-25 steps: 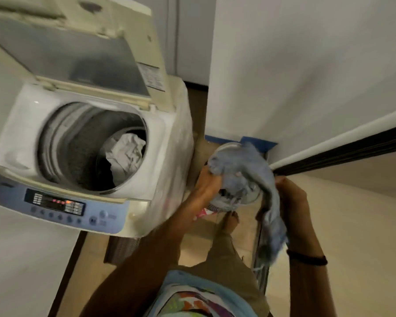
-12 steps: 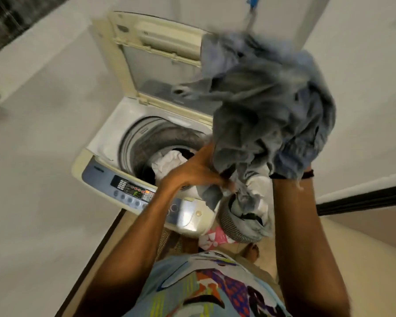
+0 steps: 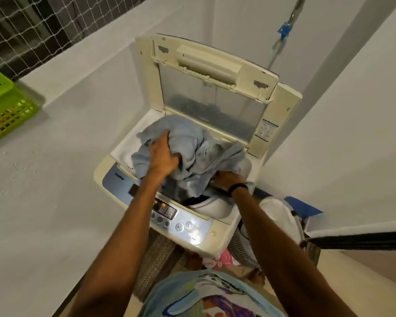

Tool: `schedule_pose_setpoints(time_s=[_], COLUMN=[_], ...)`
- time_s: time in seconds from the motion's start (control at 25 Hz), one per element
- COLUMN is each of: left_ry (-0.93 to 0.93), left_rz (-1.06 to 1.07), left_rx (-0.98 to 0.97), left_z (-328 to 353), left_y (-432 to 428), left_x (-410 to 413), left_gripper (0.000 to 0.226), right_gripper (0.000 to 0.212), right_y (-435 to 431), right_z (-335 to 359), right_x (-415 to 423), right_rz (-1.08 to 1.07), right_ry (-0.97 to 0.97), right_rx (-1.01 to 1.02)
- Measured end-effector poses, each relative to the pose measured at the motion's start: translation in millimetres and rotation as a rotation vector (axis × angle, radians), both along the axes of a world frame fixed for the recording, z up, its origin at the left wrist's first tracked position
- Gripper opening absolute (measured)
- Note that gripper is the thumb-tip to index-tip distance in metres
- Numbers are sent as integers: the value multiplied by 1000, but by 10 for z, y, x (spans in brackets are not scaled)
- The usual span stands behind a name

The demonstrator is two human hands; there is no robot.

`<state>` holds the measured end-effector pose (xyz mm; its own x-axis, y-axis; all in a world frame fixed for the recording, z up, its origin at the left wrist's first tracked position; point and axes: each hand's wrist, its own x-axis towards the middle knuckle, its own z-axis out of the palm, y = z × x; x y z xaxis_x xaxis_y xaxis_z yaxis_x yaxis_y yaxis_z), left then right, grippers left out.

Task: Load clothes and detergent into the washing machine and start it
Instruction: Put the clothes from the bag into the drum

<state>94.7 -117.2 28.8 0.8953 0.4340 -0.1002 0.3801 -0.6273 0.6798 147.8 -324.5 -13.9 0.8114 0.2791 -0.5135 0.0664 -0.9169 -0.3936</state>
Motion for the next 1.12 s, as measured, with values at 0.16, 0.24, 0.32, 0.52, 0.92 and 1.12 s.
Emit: schedule_pose_setpoints(time_s=[0.16,0.24,0.32,0.52,0.92,1.12], left_ry=[629,480,365,275,755,756], left_rz=[-270,-259,-244,-363,-419,-160], left_rx=[253,52,-66,-223,-163,-277], left_z=[-636,-674,-684,-747,-3726,-5199], left_y=[-374,-817,-1340,-2766,-4438,-4668], left_x=[-302,-290,-210,127,593,837], left_gripper=[72,50,34,21,17,16], right_gripper=[21,22,21,21,39,24], right_y=[-342,-647,-982,-2094,-3839,-3754], right_z=[-333,-394,-396,-829,-4075,-6046], right_x=[-334,-324,-353,-369,-220,308], right_rz=[-134,-222,-356,-611,-790,-662], right_ry=[-104,-130,-117,101,498,492], right_rx=[50,78,178,171,-15,50])
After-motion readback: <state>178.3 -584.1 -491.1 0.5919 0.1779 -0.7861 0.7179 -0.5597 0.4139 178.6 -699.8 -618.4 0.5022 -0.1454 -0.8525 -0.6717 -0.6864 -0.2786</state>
